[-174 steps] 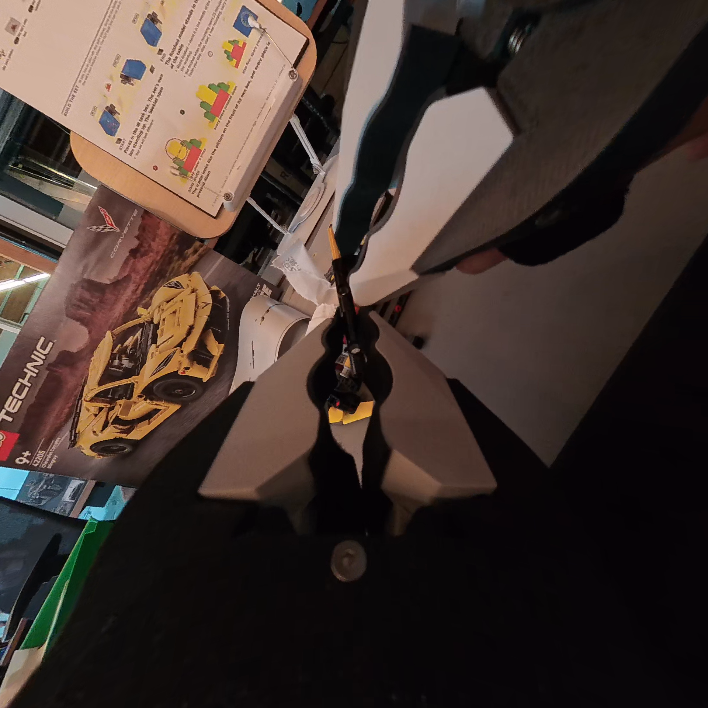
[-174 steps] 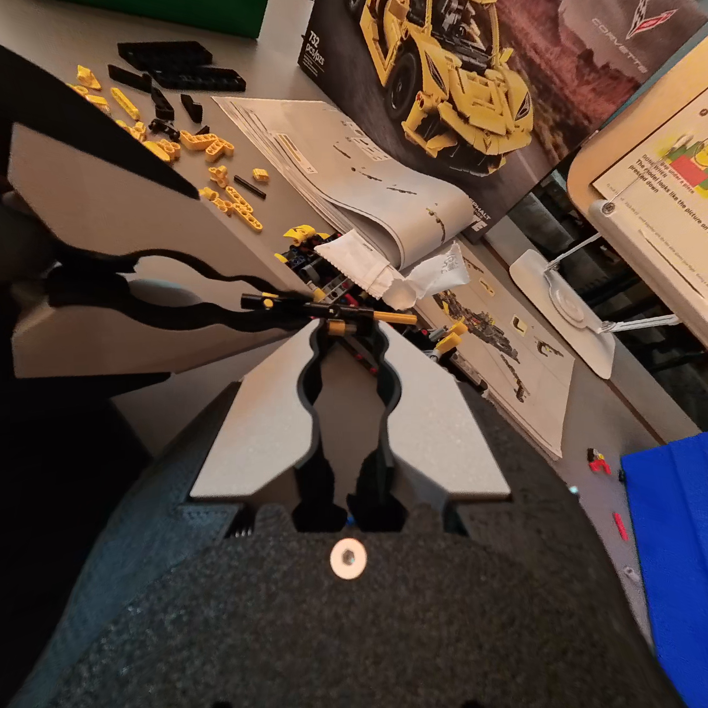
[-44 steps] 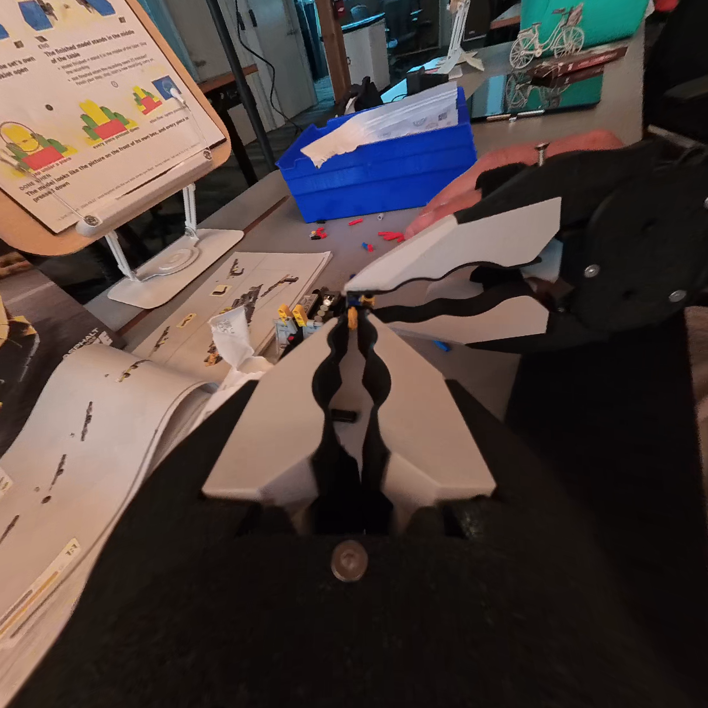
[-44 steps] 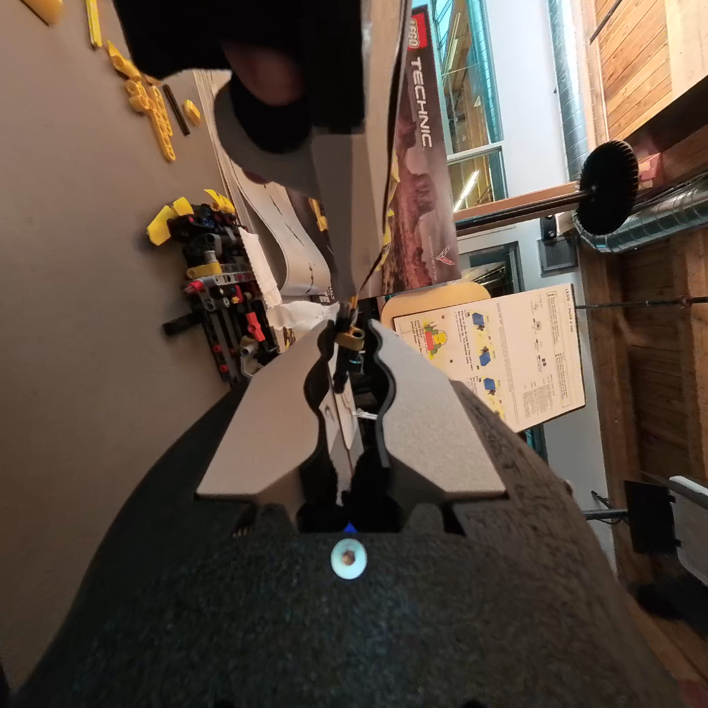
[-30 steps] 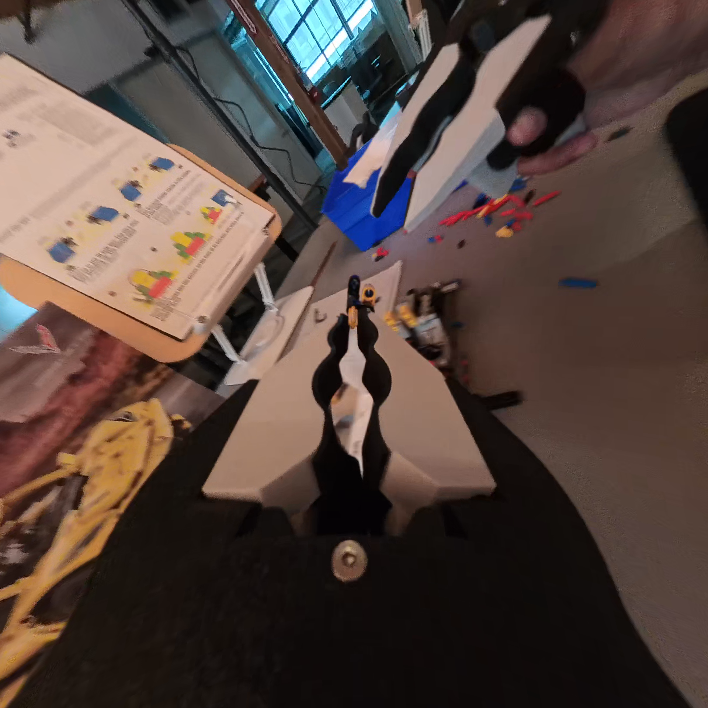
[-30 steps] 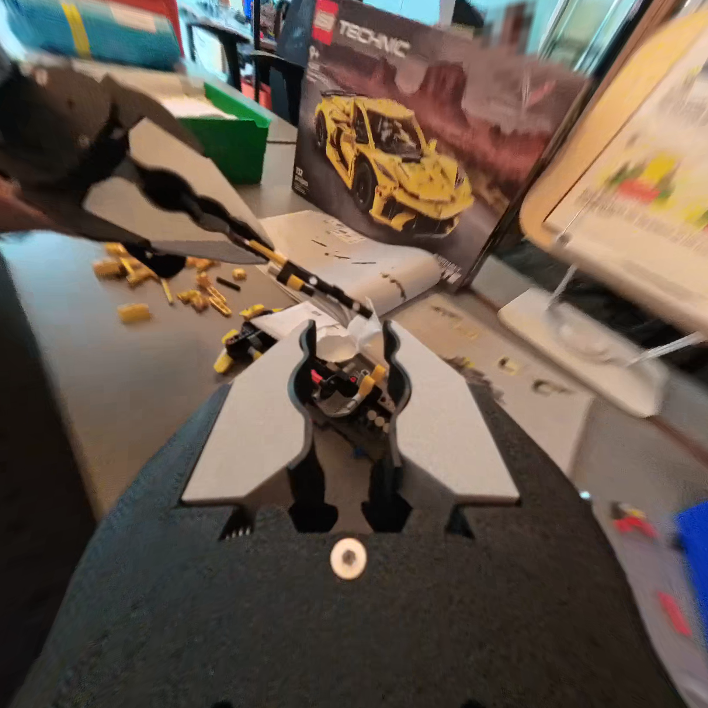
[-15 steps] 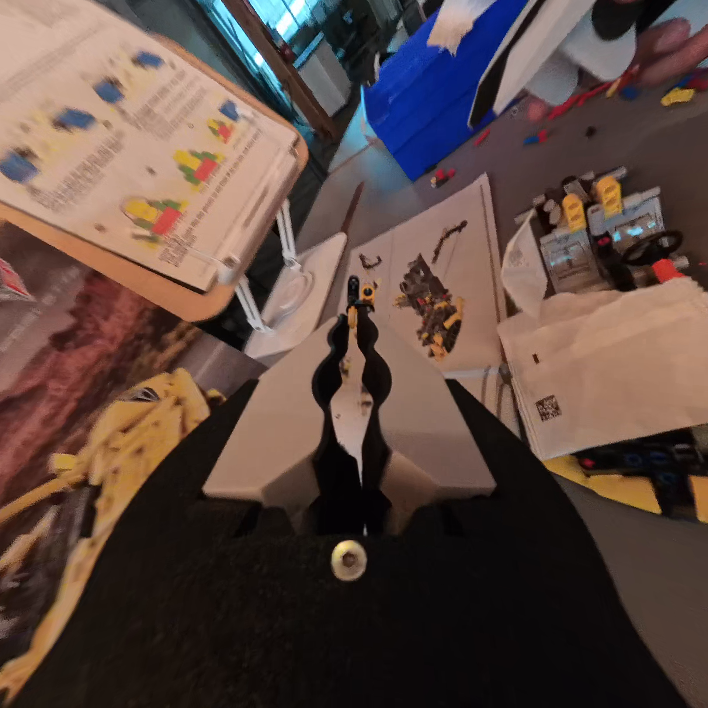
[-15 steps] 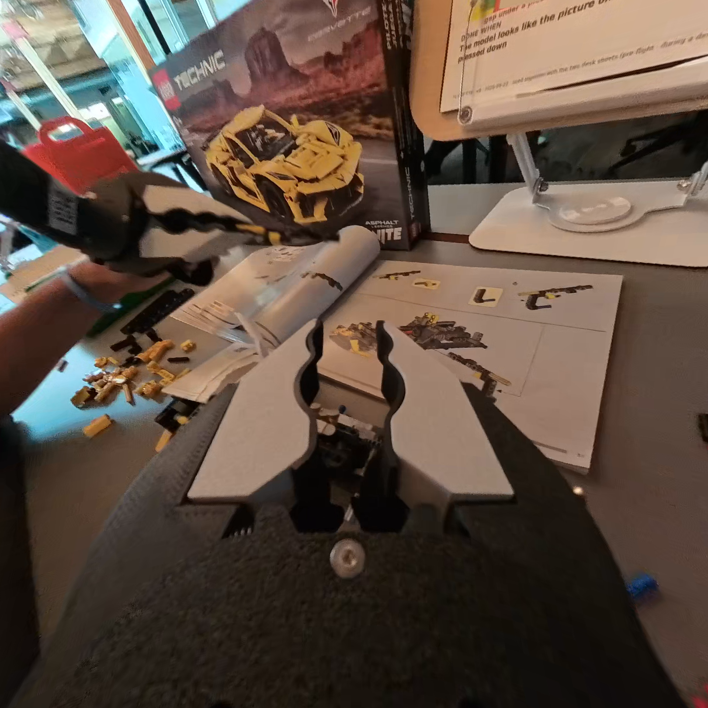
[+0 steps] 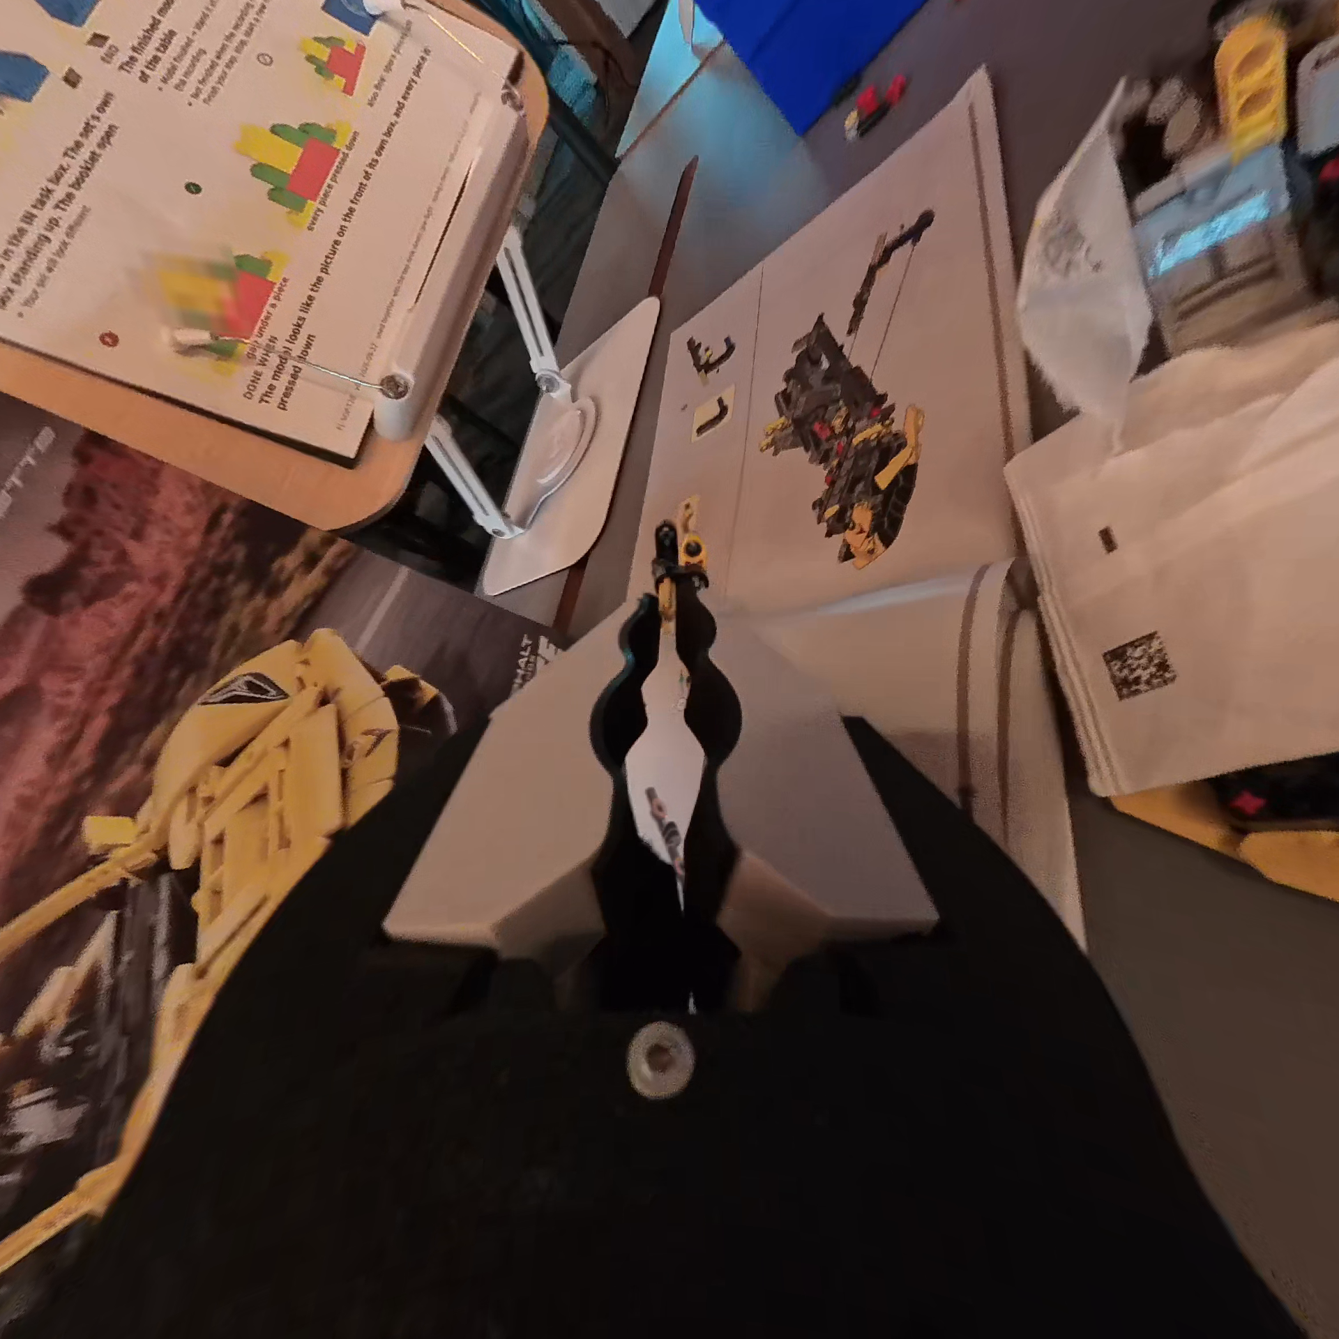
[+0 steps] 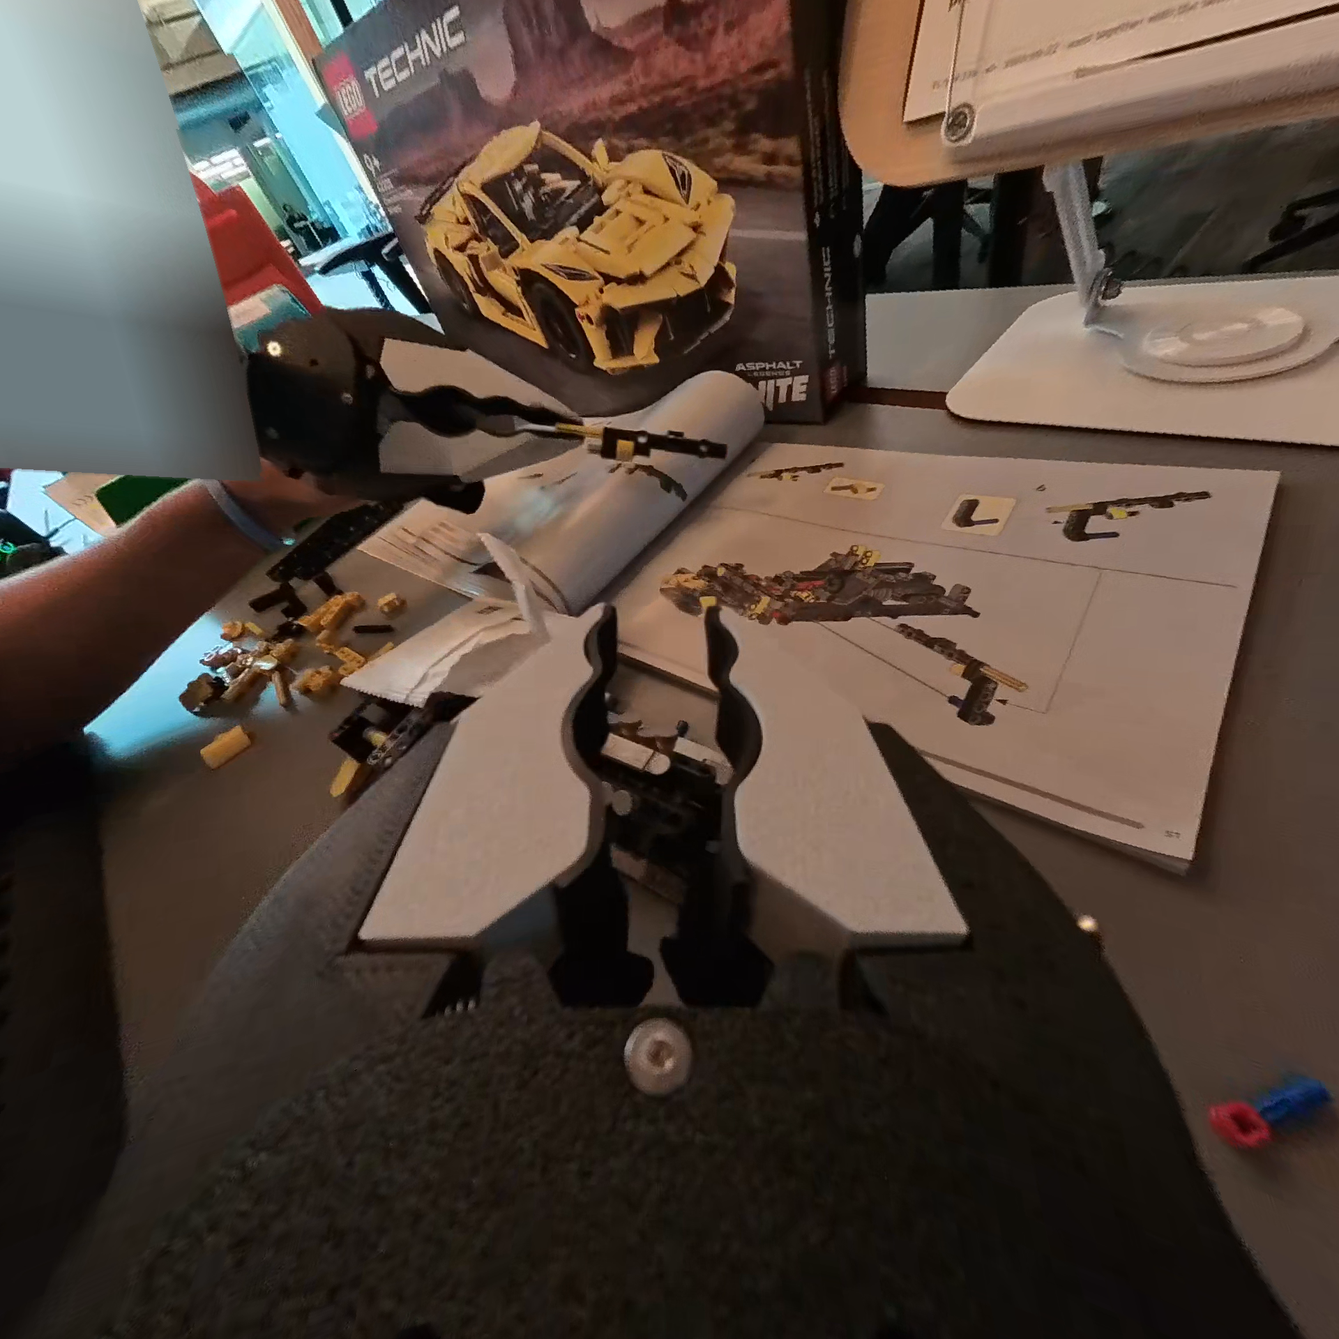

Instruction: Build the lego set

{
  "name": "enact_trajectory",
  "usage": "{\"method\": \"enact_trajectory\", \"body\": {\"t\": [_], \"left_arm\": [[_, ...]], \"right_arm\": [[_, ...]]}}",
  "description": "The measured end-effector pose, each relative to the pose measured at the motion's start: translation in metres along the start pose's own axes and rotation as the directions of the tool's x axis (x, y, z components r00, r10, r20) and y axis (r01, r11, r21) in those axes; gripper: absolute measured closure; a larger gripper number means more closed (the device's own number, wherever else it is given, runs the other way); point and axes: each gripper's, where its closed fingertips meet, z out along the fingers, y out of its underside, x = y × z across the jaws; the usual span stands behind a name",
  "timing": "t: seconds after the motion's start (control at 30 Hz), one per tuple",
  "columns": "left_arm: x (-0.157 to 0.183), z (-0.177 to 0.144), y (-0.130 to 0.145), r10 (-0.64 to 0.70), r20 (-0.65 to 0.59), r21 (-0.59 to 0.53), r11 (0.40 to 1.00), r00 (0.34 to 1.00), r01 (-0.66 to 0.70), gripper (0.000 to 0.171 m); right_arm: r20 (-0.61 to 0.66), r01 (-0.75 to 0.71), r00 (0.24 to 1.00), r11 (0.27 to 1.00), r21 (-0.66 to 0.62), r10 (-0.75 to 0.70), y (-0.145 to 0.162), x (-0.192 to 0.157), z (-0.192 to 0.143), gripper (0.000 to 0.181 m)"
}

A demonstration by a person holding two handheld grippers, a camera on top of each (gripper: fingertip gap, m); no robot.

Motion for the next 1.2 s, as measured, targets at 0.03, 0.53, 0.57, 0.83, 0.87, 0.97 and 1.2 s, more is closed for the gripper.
{"method": "enact_trajectory", "body": {"t": [0.03,0.53,0.57,0.83,0.87,0.97,1.2], "left_arm": [[0.0,0.0,0.0,0.034,0.015,-0.012,0.999,0.999,-0.034,0.17],[0.011,0.012,-0.014,0.146,0.004,-0.028,0.989,0.989,-0.146,0.17],[0.011,0.012,-0.015,0.145,0.006,-0.025,0.989,0.989,-0.145,0.17],[0.013,0.019,-0.026,0.095,0.002,0.055,0.994,0.995,-0.095,0.17],[0.013,0.019,-0.027,0.099,0.002,0.057,0.993,0.995,-0.099,0.17],[0.015,0.019,-0.031,0.106,-0.001,0.064,0.992,0.994,-0.106,0.17],[0.022,0.021,-0.047,0.122,-0.017,0.094,0.988,0.992,-0.12,0.17]], "right_arm": [[0.006,-0.01,1.0,1.0,0.004,0.01,0.0,-0.001,0.0,0.158],[-0.031,-0.019,0.999,1.0,0.014,0.02,-0.002,0.004,-0.006,0.162],[-0.028,-0.019,0.999,1.0,0.007,0.019,-0.001,0.003,-0.006,0.163],[-0.043,0.019,0.999,1.0,-0.007,-0.019,0.001,0.003,-0.005,0.165],[-0.036,0.012,0.999,1.0,0.006,-0.012,-0.003,0.002,-0.006,0.164],[-0.032,0.001,0.999,1.0,0.02,0.0,-0.005,0.003,-0.007,0.165],[-0.003,-0.018,1.0,1.0,0.003,0.018,-0.002,-0.002,-0.004,0.165]]}}
